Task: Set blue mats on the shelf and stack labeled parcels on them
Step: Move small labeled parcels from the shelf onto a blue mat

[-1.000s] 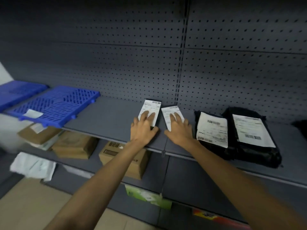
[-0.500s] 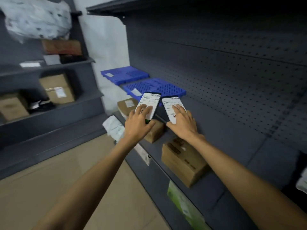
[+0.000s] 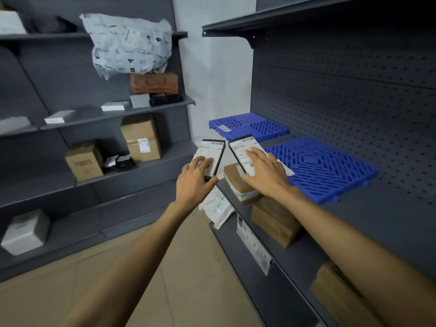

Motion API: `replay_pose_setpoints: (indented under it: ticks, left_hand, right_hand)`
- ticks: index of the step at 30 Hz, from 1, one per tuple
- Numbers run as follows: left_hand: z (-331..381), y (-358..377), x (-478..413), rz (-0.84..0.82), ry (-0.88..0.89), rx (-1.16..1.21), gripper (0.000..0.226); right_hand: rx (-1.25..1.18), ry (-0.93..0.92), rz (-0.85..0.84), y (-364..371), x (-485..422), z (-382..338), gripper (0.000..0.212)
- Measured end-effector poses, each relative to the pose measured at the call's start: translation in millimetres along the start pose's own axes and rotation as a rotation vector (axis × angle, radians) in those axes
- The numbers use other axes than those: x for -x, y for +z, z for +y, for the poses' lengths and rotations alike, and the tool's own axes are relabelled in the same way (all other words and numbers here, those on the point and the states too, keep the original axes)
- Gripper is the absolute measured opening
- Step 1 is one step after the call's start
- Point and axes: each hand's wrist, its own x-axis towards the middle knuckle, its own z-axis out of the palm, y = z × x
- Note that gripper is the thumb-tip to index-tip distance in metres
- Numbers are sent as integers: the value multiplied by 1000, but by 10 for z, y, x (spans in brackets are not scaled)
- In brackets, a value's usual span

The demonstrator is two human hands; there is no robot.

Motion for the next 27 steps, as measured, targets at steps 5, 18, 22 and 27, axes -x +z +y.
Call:
replay_pose_setpoints:
  ticks: [5,18,22,27]
  left_hand:
    - [-383,247,-716,-42,34,26,57]
    - [-478,1200,-3240,-93,222,42,58]
    - [-557,1465,-3825,-153,220,83,58]
    - [-542,1793,-4452,-229,305,134,56]
  right_hand:
    - [33,35,-48,291,-719,19,76]
    - [47,256,-31,780,-2894,952,79]
    - [56,305,-84,950,-3383,1055,79]
    - [76,377,-65,1170,-3687,1202,77]
